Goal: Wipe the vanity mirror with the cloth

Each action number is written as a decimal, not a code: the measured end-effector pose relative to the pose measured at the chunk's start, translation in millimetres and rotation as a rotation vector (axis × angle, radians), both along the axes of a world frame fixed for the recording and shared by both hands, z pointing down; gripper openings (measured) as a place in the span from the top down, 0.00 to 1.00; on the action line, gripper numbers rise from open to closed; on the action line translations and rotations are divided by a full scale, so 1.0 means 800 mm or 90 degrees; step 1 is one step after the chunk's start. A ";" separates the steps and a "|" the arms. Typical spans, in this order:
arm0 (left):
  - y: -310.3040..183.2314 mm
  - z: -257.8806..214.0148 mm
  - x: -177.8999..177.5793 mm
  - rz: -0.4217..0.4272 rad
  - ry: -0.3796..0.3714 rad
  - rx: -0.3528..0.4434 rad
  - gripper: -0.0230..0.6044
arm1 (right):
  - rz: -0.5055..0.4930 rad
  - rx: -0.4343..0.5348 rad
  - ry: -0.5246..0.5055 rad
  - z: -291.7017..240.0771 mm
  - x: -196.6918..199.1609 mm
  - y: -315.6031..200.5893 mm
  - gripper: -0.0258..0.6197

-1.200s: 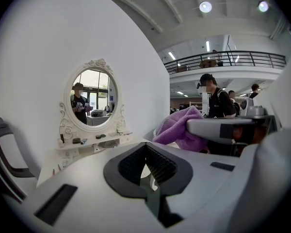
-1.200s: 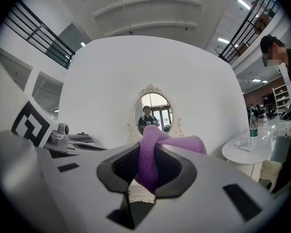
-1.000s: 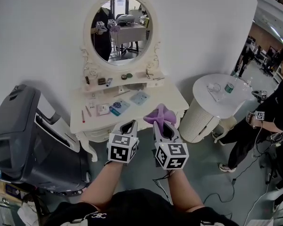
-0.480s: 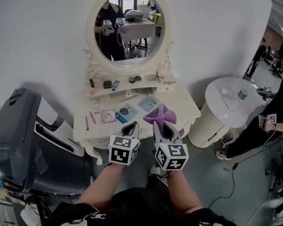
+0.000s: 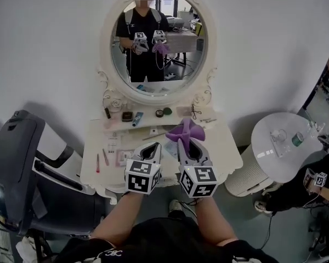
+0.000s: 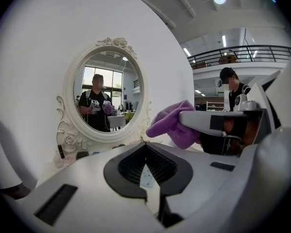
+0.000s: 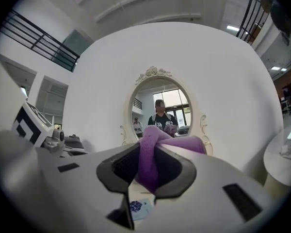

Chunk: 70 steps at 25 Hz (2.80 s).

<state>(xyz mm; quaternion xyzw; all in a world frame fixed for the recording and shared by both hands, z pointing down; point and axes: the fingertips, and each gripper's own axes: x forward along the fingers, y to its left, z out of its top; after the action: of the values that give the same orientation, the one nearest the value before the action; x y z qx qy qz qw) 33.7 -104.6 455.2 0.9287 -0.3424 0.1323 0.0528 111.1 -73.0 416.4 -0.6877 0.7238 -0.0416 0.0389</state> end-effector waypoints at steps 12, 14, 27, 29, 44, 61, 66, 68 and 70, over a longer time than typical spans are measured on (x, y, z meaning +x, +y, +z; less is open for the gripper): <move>-0.147 -0.019 0.076 -0.087 0.008 -0.016 0.95 | -0.101 0.003 0.024 -0.032 0.075 -0.163 0.84; -0.163 -0.023 0.086 -0.101 0.010 -0.015 0.95 | -0.115 0.006 0.026 -0.039 0.087 -0.183 0.84; -0.226 -0.013 0.092 -0.154 -0.009 -0.033 0.95 | -0.126 0.106 0.031 -0.147 0.144 -0.287 0.84; -0.233 -0.019 0.089 -0.153 -0.007 -0.030 0.95 | -0.103 0.132 0.013 -0.179 0.158 -0.299 0.84; -0.269 -0.025 0.073 -0.125 -0.002 -0.030 0.95 | -0.010 0.282 -0.015 -0.395 0.225 -0.366 0.84; -0.298 -0.027 0.013 -0.149 0.018 -0.028 0.95 | -0.024 0.297 0.012 -0.464 0.156 -0.428 0.84; -0.305 -0.024 -0.032 -0.193 0.031 -0.033 0.95 | -0.030 0.305 0.045 -0.481 0.111 -0.442 0.84; -0.306 -0.024 -0.047 -0.204 0.034 -0.033 0.95 | -0.044 0.304 0.049 -0.485 0.090 -0.446 0.84; -0.305 -0.026 -0.059 -0.215 0.038 -0.031 0.95 | -0.062 0.300 0.052 -0.487 0.070 -0.452 0.84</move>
<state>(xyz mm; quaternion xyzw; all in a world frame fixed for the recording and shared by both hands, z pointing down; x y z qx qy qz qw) -13.3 -348.6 434.8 0.8599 -0.4885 0.1022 0.1070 166.9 -434.3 27.2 -0.6250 0.7468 0.1544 0.1672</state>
